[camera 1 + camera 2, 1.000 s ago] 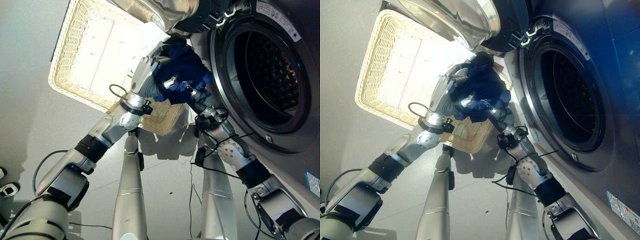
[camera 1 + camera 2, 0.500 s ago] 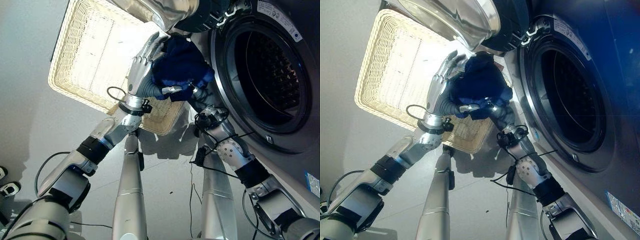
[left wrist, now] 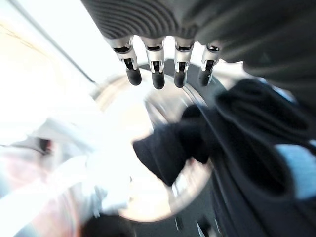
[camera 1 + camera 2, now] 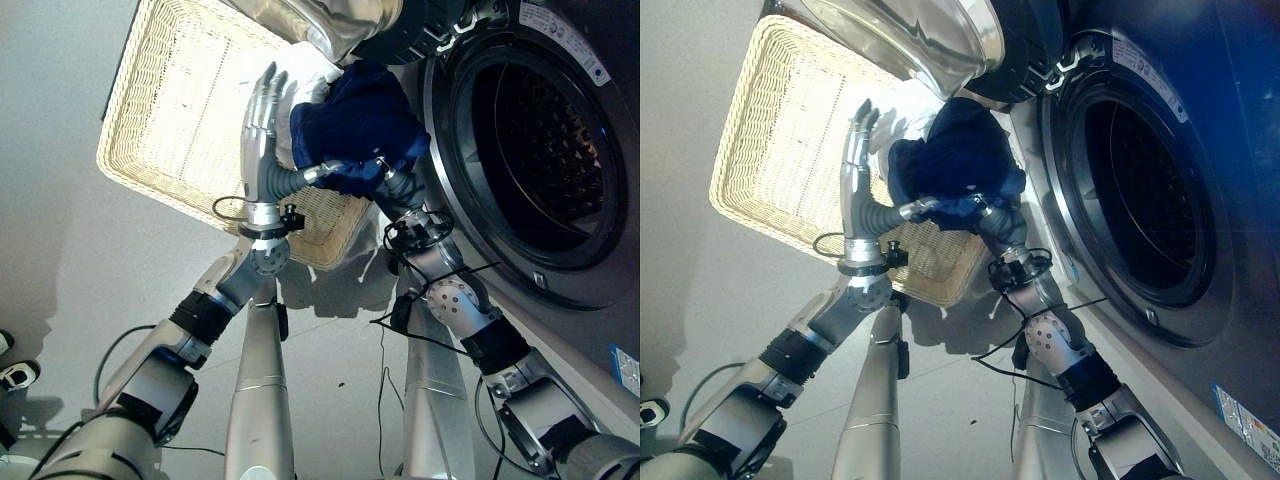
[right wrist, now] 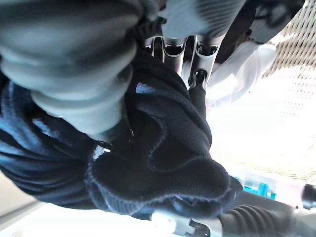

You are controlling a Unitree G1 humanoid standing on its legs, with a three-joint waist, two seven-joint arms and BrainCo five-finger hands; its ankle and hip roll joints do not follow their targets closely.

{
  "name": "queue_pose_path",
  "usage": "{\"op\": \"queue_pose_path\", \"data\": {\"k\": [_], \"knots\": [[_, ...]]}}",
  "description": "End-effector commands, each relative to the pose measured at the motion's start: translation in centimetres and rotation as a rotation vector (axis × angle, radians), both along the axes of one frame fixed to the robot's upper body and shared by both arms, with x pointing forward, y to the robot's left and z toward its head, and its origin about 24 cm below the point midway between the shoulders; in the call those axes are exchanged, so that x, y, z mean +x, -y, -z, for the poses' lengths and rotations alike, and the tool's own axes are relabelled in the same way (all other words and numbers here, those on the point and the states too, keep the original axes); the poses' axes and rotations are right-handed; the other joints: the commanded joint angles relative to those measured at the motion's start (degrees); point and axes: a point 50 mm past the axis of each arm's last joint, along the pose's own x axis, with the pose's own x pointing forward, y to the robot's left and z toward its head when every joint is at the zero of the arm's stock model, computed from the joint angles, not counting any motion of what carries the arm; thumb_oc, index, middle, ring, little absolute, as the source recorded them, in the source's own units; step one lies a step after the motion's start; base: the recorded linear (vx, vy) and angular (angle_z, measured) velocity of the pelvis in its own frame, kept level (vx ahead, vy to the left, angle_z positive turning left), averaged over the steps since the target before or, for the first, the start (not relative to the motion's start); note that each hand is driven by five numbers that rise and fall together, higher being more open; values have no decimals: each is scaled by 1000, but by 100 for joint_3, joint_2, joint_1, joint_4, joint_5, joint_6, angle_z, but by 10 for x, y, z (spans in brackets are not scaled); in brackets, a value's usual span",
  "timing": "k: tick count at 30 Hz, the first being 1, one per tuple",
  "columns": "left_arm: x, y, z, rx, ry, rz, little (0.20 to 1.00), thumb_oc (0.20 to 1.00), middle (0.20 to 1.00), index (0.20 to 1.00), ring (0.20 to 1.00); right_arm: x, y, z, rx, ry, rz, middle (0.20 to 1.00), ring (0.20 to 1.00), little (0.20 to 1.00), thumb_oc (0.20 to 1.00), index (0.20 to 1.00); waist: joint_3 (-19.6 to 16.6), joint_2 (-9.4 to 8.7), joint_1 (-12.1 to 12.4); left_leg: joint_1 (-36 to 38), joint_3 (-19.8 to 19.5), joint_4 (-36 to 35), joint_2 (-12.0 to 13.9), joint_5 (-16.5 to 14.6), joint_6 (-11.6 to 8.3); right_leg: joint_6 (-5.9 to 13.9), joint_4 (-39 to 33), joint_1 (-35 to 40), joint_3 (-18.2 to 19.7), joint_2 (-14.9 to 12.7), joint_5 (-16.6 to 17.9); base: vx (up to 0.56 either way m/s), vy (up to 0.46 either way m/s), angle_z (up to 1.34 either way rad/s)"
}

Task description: Put the clothes into the washing machine.

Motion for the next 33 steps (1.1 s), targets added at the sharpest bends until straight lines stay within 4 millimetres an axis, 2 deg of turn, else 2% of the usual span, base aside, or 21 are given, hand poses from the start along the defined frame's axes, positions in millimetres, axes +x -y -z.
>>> {"op": "queue_pose_path", "data": {"k": [1, 10, 12, 16, 21, 26, 29, 31, 32, 33], "knots": [[-9, -8, -14, -100, 100, 27, 1000, 1000, 1000, 1000, 1000, -20, 4, -36, 130, 180, 16, 200, 200, 200, 200, 200, -105, -136, 171, -216, -206, 46, -522, 204, 569, 530, -161, -9, -207, 61, 547, 0, 0, 0], [8, -33, -8, -251, 38, -46, 1000, 1000, 1000, 1000, 1000, 9, 50, -28, 181, 55, 291, 200, 200, 200, 200, 200, -105, -98, 117, -229, -143, 75, -470, 249, 533, 517, -81, -49, -142, 89, 547, 3, 23, 0], [14, -42, -5, -274, 12, -83, 1000, 1000, 1000, 1000, 1000, 18, 69, -21, 201, 10, 367, 200, 200, 200, 200, 200, -105, -91, 81, -223, -110, 72, -450, 254, 511, 515, -82, -47, -121, 108, 543, -3, 44, 0], [20, -50, -2, -297, -17, -125, 1000, 1000, 1000, 1000, 1000, 27, 89, -13, 218, -47, 453, 200, 200, 200, 200, 200, -105, -66, 55, -239, -77, 83, -439, 257, 495, 512, -68, -74, -95, 139, 537, -2, 41, -2], [30, -60, 4, -320, -73, -171, 1000, 1000, 1000, 1000, 1000, 46, 128, 10, 250, -207, 585, 200, 200, 200, 200, 200, -105, -47, 21, -276, -30, 84, -409, 255, 466, 499, -89, -115, -73, 178, 545, -3, 27, -1], [35, -63, 2, -318, -96, -173, 1000, 1000, 1000, 1000, 1000, 58, 150, 26, 233, -350, 665, 200, 200, 200, 200, 200, -105, 8, 53, -324, -25, 94, -418, 238, 463, 466, -99, -165, -85, 186, 540, 0, 0, 0], [36, -65, 3, -307, -103, -179, 1000, 1000, 1000, 1000, 1000, 59, 173, 21, 303, -373, 736, 200, 200, 200, 200, 200, -105, 35, 77, -350, -50, 142, -398, 203, 455, 454, -83, -190, -72, 189, 531, 0, 0, 0], [35, -73, 9, -291, -119, -196, 1000, 1000, 1000, 1000, 1000, 52, 208, 5, 444, -329, 837, 200, 200, 200, 200, 200, -105, 34, 99, -367, -76, 229, -362, 133, 450, 459, -45, -181, -78, 188, 504, 9, -18, -1], [33, -78, 14, -264, -131, -208, 1000, 1000, 1000, 1000, 1000, 42, 232, -6, 560, -278, 935, 200, 200, 200, 200, 200, -105, 9, 122, -376, -108, 276, -350, 77, 458, 469, -28, -155, -92, 209, 485, 7, -63, -1], [33, -80, 15, -249, -136, -215, 1000, 1000, 1000, 1000, 1000, 39, 239, -10, 607, -254, 970, 200, 200, 200, 200, 200, -105, -7, 134, -379, -119, 279, -352, 61, 463, 474, -41, -142, -107, 220, 489, -2, -101, -2]]}}
